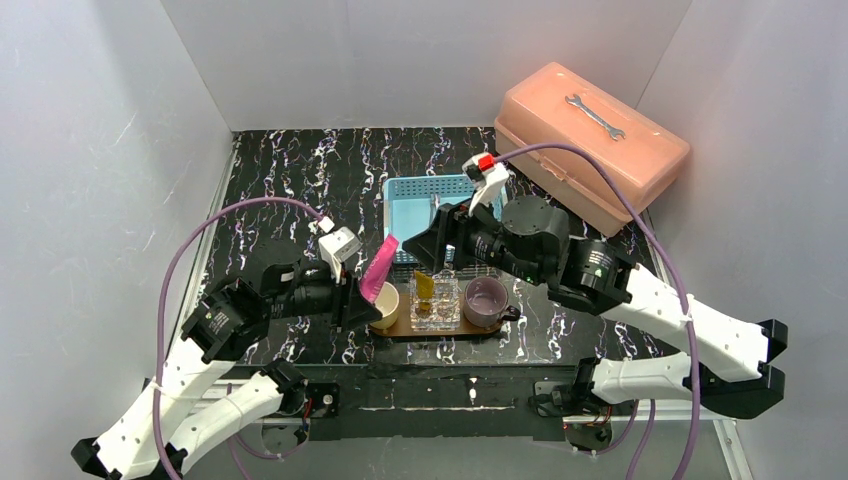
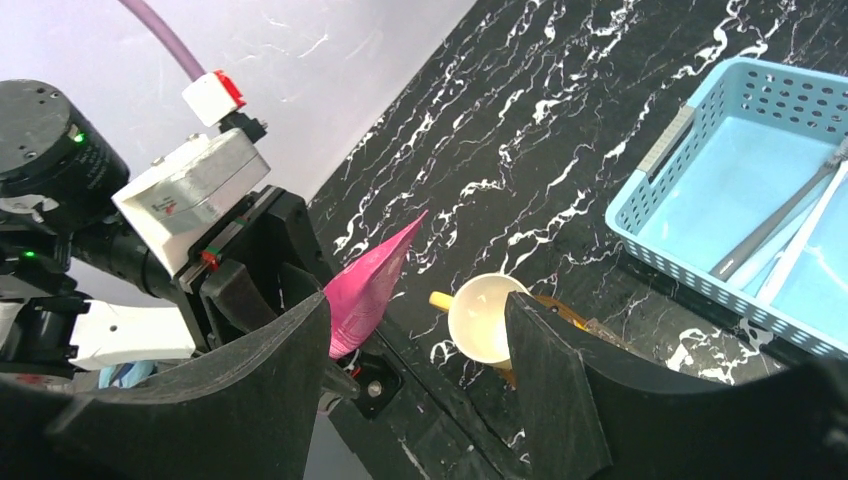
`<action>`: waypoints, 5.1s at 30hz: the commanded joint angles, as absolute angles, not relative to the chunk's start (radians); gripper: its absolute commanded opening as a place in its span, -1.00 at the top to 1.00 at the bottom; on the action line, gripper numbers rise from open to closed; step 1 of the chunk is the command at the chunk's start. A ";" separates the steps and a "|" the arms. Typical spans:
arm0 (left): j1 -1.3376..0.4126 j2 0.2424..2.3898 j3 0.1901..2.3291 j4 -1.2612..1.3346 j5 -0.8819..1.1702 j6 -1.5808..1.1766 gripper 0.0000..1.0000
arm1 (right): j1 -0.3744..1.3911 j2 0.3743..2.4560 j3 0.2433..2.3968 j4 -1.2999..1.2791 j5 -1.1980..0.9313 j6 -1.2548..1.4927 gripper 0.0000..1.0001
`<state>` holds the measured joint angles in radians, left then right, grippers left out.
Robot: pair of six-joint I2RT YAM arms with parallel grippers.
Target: Prepare toiletry sets of a toothbrush and toothpaste on the tray
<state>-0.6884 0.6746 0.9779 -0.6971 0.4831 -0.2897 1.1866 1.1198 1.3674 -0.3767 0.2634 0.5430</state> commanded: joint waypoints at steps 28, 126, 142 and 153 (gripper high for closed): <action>-1.116 0.762 1.063 -0.876 -0.180 -0.100 1.00 | 1.036 1.282 1.401 -0.435 -0.193 0.794 -0.19; -1.186 0.675 1.017 -0.749 -0.189 -0.323 -0.79 | 1.006 1.132 1.364 -0.568 -0.138 0.574 0.97; -1.148 0.684 0.982 -0.759 -0.326 -0.410 -0.97 | 1.006 1.210 1.668 -1.023 0.106 0.343 0.97; -0.814 0.687 0.935 -0.753 -0.087 -0.404 -0.96 | 1.028 1.244 1.585 -0.975 0.239 0.304 0.97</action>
